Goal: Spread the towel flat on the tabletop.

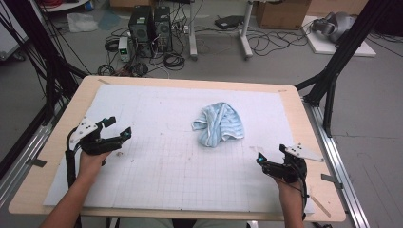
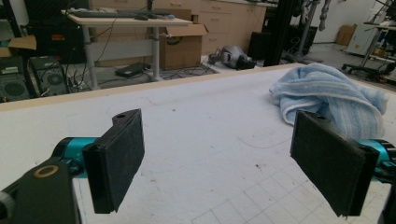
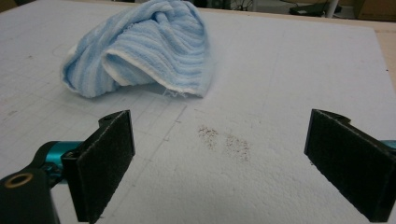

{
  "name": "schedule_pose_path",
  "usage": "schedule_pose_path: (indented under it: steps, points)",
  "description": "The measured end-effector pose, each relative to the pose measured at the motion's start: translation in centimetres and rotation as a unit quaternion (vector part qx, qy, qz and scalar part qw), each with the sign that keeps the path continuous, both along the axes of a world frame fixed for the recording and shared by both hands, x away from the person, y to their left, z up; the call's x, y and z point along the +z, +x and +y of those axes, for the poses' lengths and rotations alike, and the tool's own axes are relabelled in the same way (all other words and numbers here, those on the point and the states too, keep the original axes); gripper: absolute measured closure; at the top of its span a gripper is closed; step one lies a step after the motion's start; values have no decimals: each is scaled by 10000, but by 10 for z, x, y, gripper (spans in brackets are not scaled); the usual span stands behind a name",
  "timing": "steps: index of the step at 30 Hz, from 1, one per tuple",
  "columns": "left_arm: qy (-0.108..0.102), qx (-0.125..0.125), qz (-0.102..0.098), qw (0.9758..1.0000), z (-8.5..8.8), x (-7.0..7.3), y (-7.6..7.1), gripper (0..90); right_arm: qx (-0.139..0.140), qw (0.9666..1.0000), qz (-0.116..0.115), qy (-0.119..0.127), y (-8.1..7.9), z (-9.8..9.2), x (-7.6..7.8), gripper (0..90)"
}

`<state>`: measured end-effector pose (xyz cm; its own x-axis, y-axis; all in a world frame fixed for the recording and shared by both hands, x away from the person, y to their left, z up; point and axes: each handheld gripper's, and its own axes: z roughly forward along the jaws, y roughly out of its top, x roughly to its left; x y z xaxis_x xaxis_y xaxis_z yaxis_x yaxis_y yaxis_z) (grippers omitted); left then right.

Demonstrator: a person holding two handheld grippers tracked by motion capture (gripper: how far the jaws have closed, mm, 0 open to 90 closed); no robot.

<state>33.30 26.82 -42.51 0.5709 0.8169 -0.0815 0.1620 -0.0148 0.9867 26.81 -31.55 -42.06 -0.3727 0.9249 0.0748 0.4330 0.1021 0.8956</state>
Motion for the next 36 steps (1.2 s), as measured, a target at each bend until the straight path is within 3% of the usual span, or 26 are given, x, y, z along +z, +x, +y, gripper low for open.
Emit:
schedule_pose_path:
  steps: [12, 15, 24, 33, 35, 36]
  points:
    - [-9, 0, 93, 10000, -3, -3, 5, 181, 4, 10000, -34, 52, 7, -5, -3, 74]
    - [47, -67, 124, 9999, -4, -3, 5, 181, 7, 9999, 76, 108, 8, -5, -5, 74]
    - [-27, -116, 96, 9999, -2, -3, -3, 182, 147, 9999, 19, 47, 8, 7, 1, 74]
    - [-40, -121, 158, 9998, -1, -5, -4, 183, 637, 9978, 50, 169, 22, 30, 9, 79]
    - [-47, -105, 183, 9998, 0, -6, -3, 182, 925, 9956, 22, 165, 32, 40, 16, 149]
    - [-47, -105, 183, 9998, 0, -6, -3, 182, 925, 9956, 22, 165, 32, 40, 16, 149]
